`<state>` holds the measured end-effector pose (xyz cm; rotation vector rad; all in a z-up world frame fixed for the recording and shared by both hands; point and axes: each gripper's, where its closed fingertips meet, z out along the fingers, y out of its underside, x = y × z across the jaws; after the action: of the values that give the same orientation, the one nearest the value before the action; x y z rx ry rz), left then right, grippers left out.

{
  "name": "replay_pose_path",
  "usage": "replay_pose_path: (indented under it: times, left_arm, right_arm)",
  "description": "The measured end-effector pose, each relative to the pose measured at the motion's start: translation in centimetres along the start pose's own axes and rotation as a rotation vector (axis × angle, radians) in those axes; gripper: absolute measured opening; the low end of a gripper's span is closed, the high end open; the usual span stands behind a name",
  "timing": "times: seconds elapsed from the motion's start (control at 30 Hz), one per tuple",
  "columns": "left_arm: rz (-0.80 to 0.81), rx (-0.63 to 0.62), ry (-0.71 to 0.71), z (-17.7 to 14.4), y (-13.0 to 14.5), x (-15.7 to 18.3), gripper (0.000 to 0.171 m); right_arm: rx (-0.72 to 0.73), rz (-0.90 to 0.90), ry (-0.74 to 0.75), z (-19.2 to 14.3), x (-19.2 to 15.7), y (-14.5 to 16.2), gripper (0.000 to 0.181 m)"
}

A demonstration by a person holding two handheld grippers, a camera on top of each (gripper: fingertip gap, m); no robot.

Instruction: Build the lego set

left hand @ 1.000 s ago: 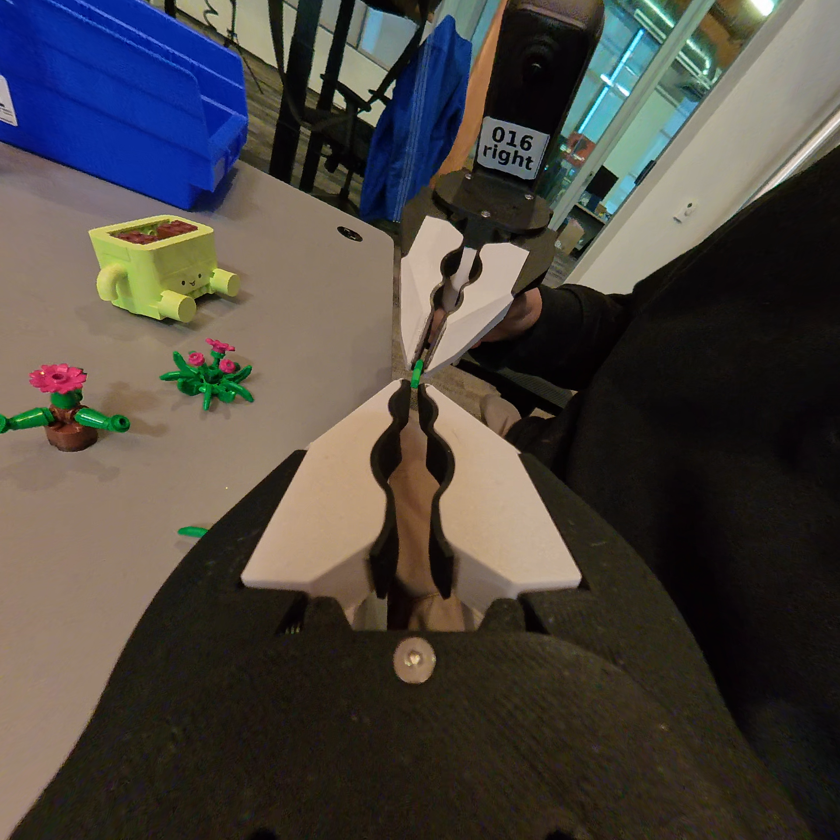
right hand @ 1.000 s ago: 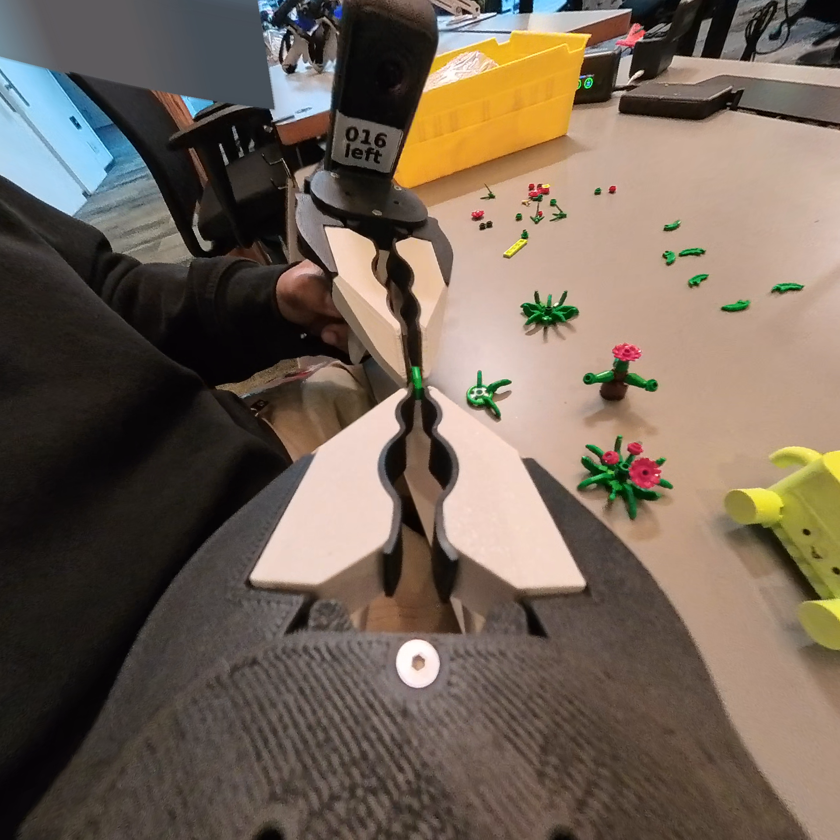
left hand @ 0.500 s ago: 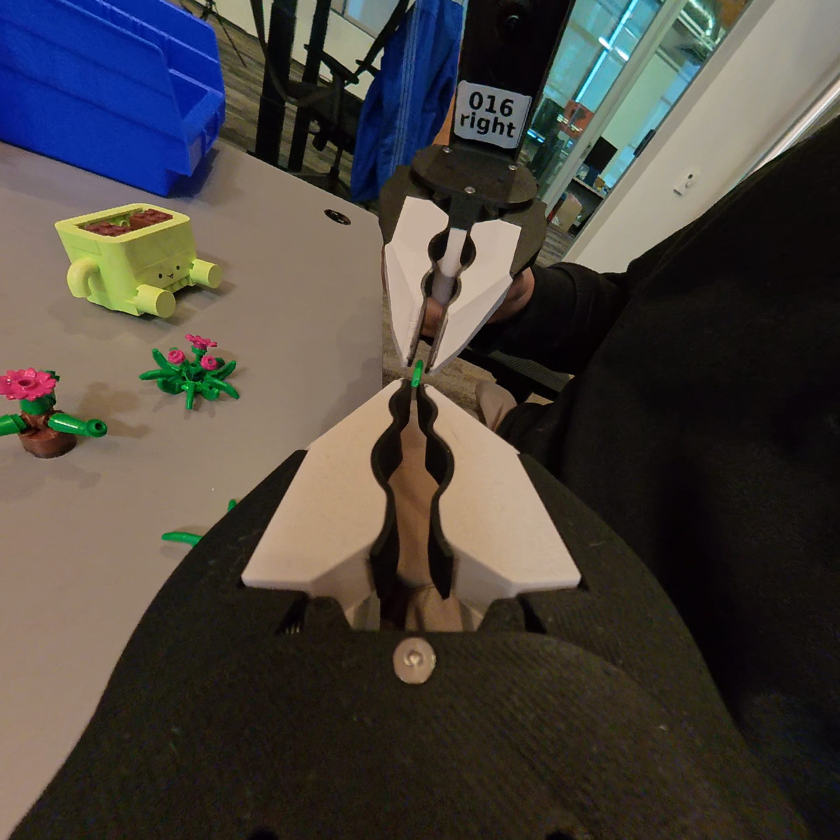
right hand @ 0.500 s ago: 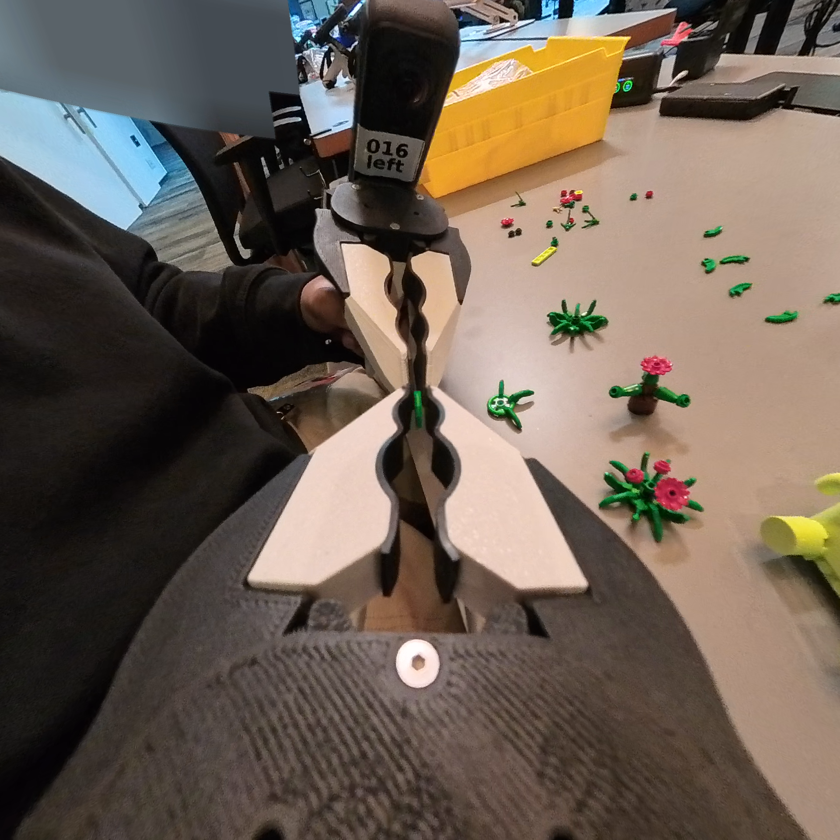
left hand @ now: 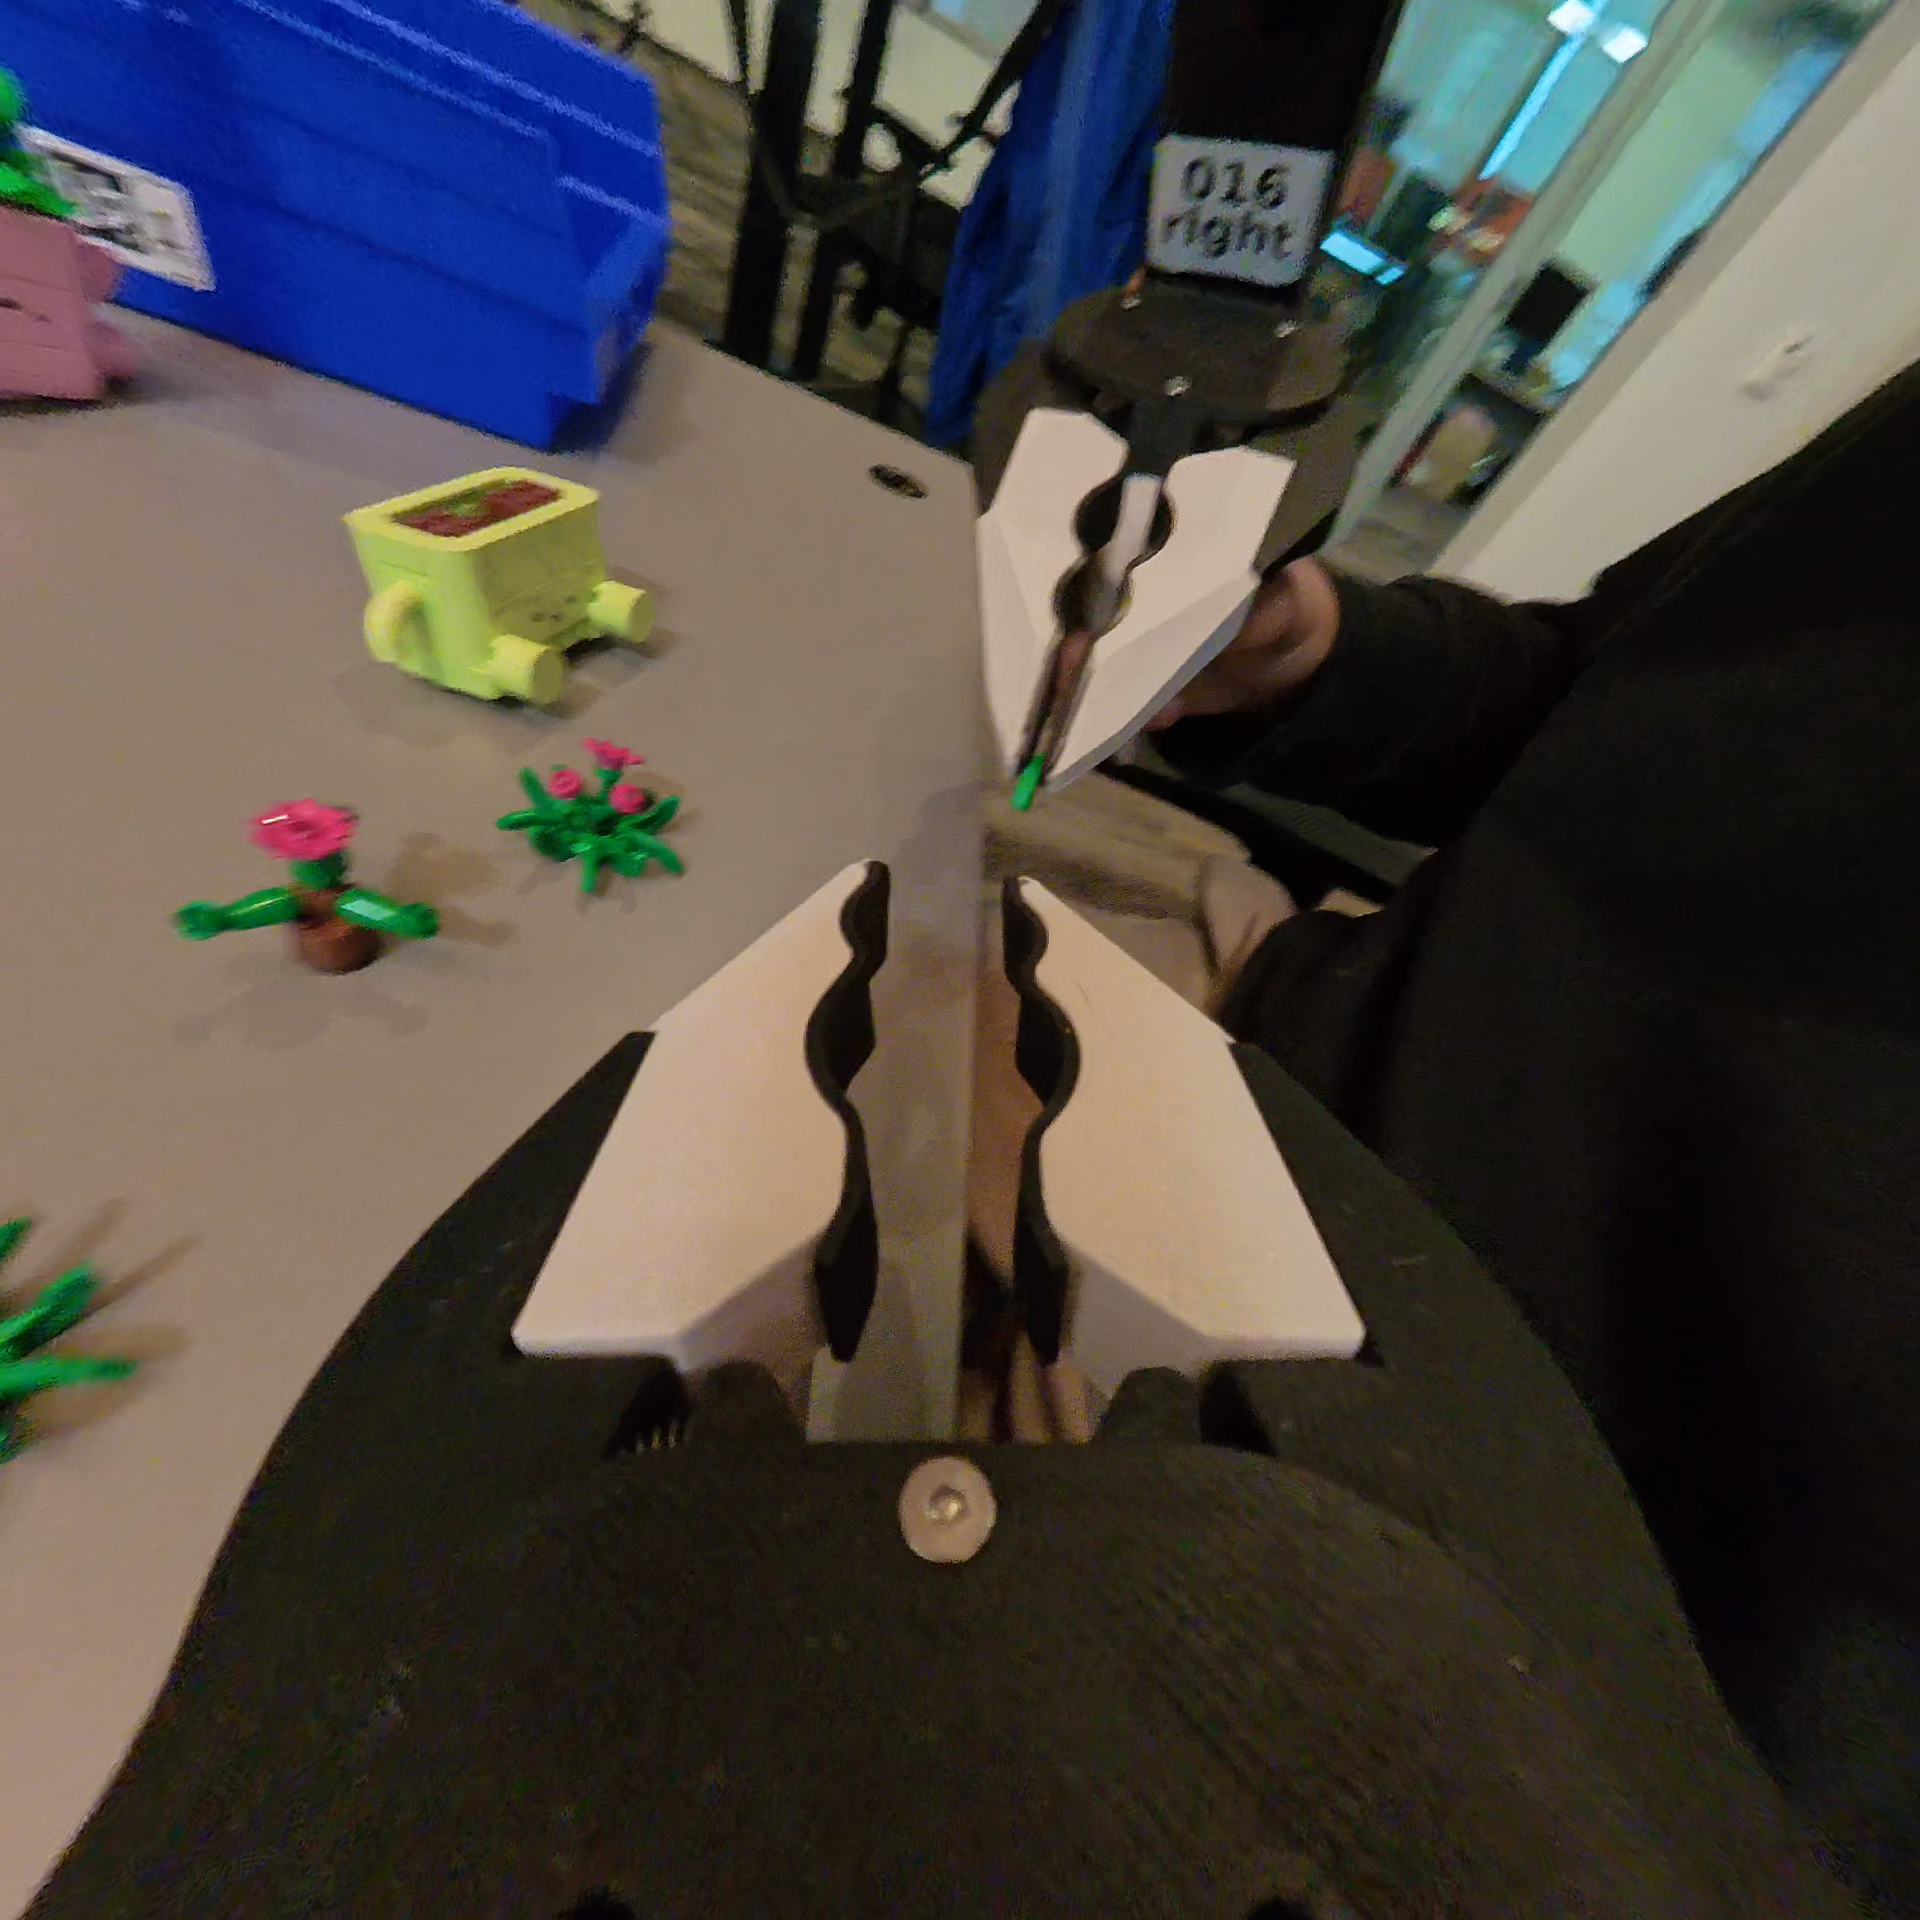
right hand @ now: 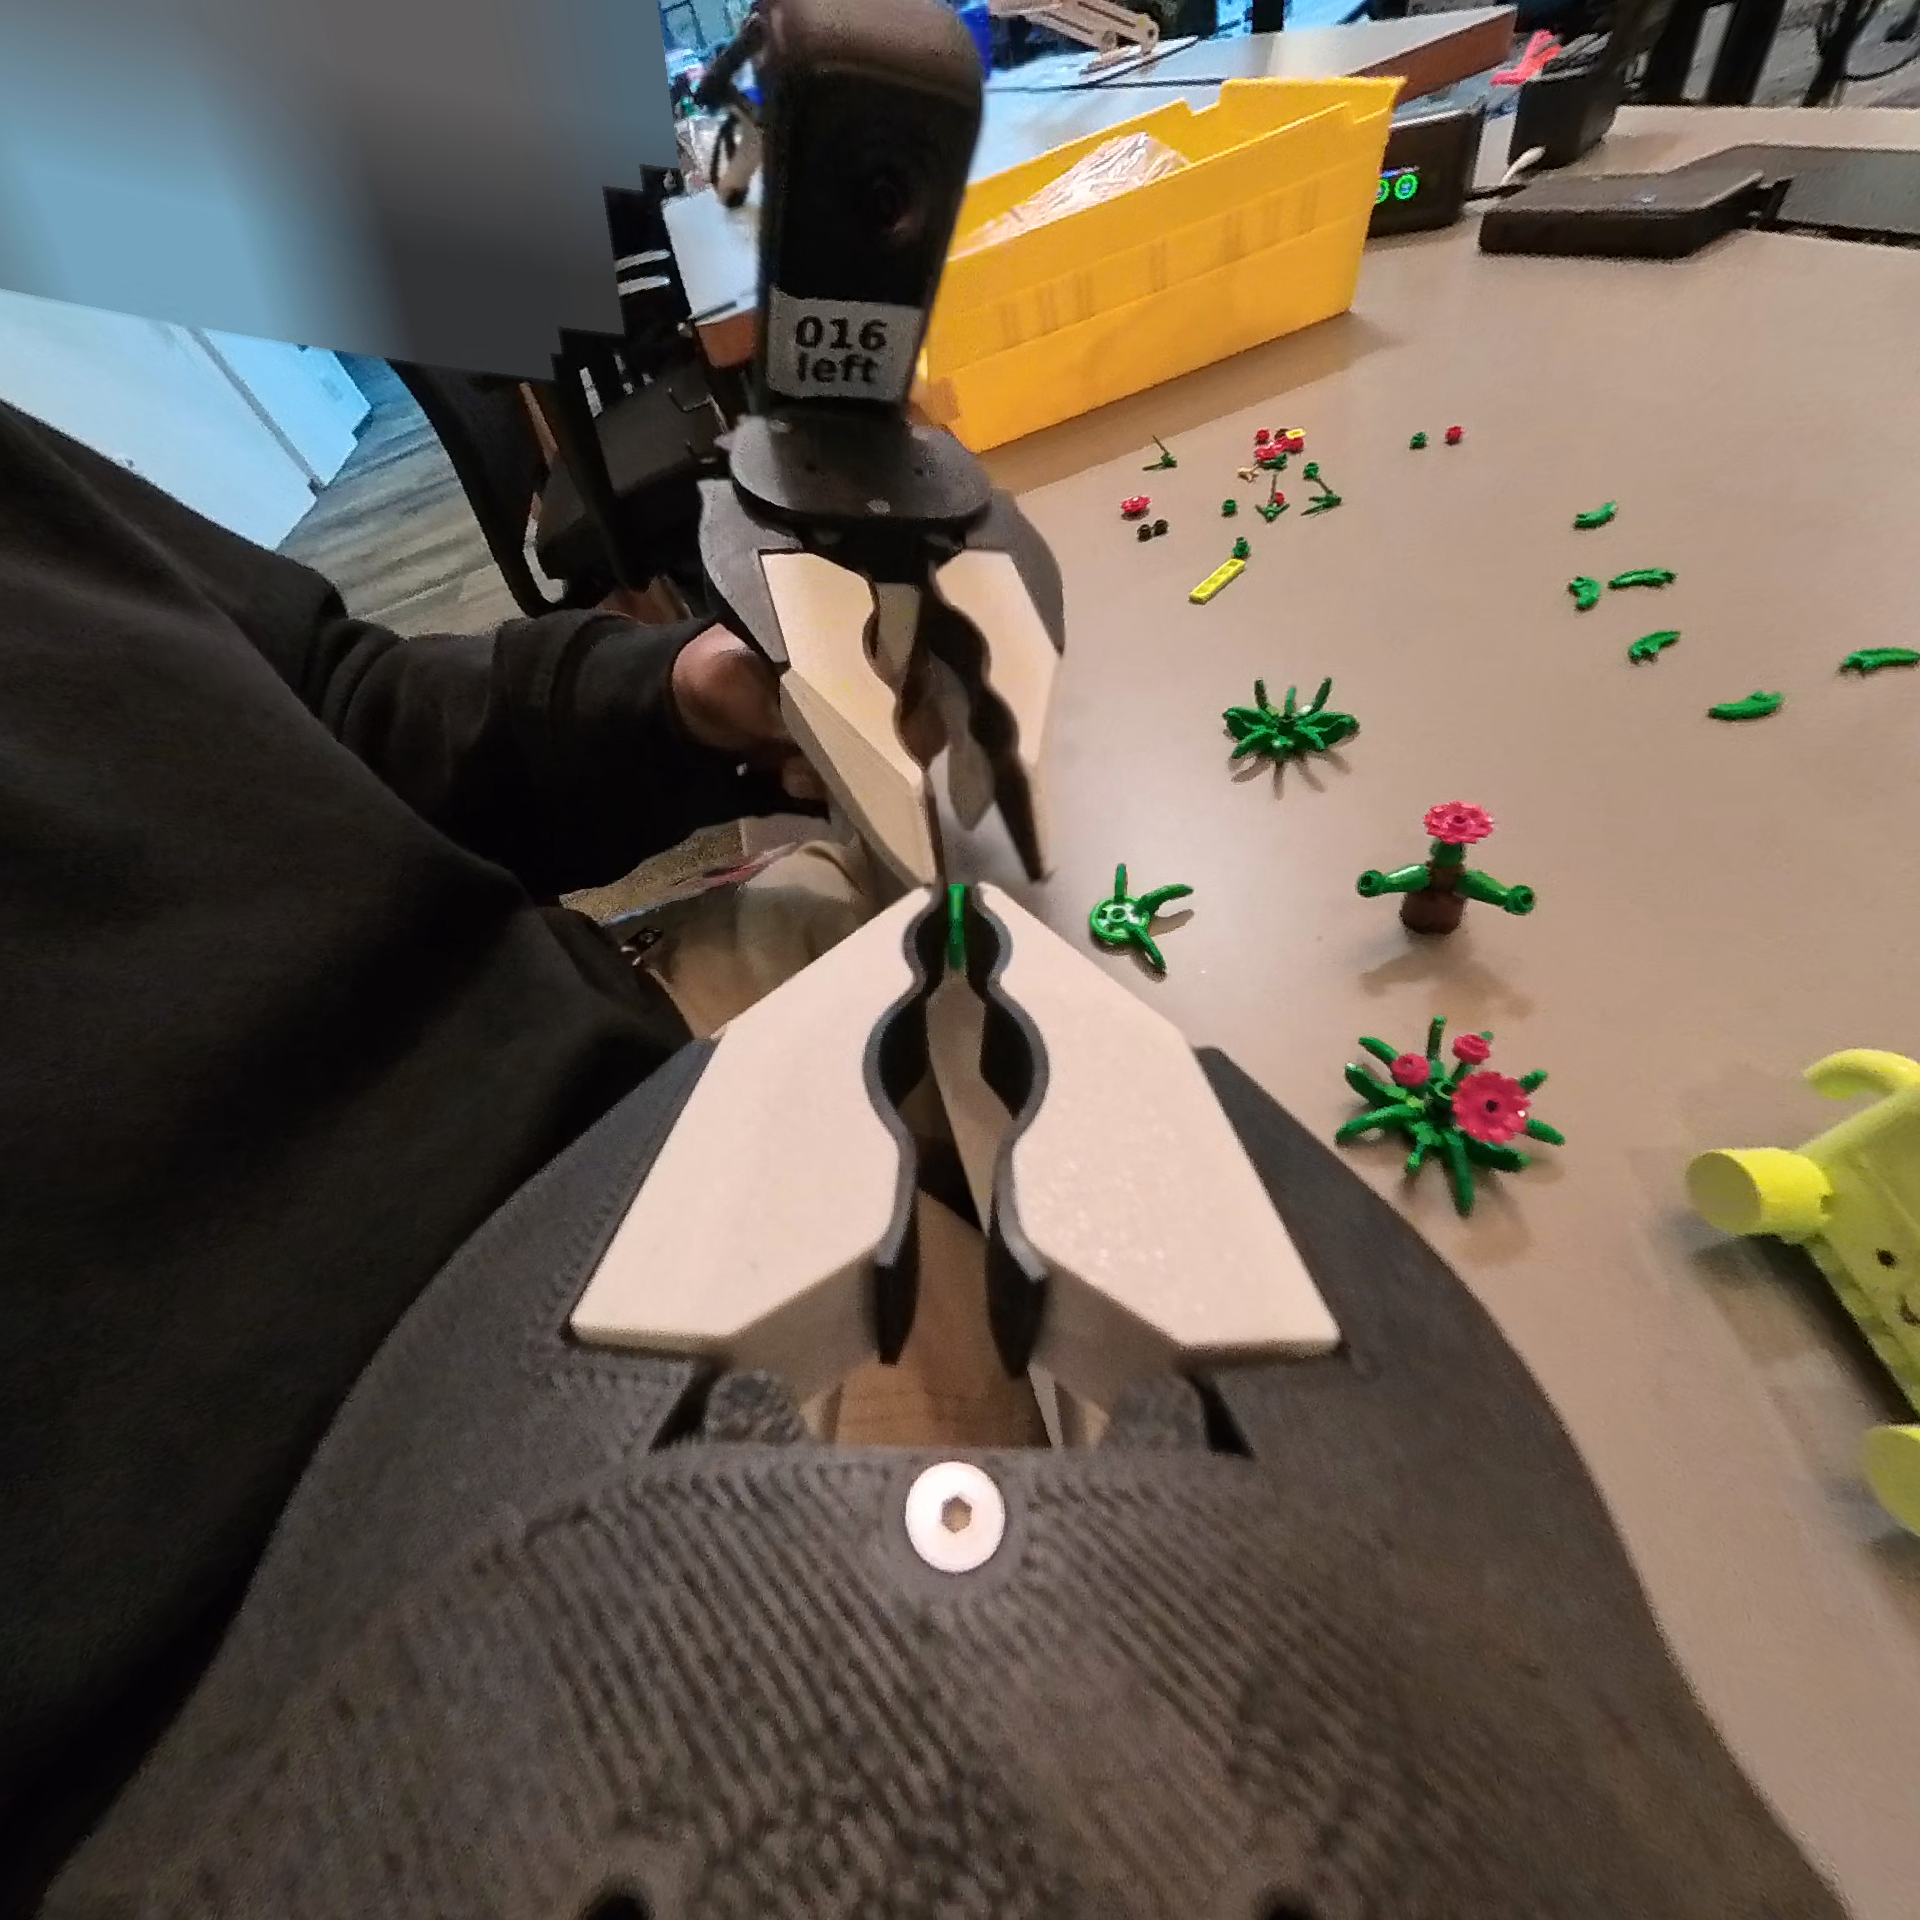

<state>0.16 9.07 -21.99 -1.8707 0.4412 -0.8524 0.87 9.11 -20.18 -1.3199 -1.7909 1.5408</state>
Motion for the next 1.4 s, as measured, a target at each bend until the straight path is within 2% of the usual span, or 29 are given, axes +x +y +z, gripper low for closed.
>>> replay_pose_path:
  times: [0.07,0.2,0.3,0.47,0.63,0.77,1.17,1.4]
  left_arm:
    - [0.039,-0.062,-0.111,-0.9,0.9,-1.7,0.027]
    - [0.120,-0.266,-0.329,-2.2,4.1,-5.0,0.040]
    - [0.149,-0.333,-0.395,-2.6,5.3,-5.7,0.042]
    - [0.141,-0.367,-0.379,-2.3,5.9,-5.5,0.039]
    - [0.145,-0.415,-0.314,-2.1,6.7,-4.2,0.017]
    - [0.133,-0.379,-0.305,-2.0,6.3,-4.1,0.017]
    - [0.163,-0.406,-0.363,-1.6,6.5,-4.8,0.011]
    - [0.155,-0.403,-0.371,-1.7,6.5,-5.0,0.005]
  right_arm:
    - [-0.009,0.013,0.021,-0.1,0.4,0.3,0.000]
    - [-0.070,0.014,0.110,0.7,1.7,1.6,0.000]
    - [-0.139,0.024,0.156,2.1,2.4,2.8,0.001]
    - [-0.233,0.048,0.183,4.9,2.9,4.1,0.001]
    - [-0.342,0.018,0.239,6.1,4.0,5.5,0.001]
    - [-0.353,0.015,0.217,6.2,3.9,5.5,0.001]
    - [-0.467,-0.105,0.134,6.6,4.5,5.8,0.001]
    - [-0.519,-0.115,0.102,6.8,4.3,6.0,0.001]
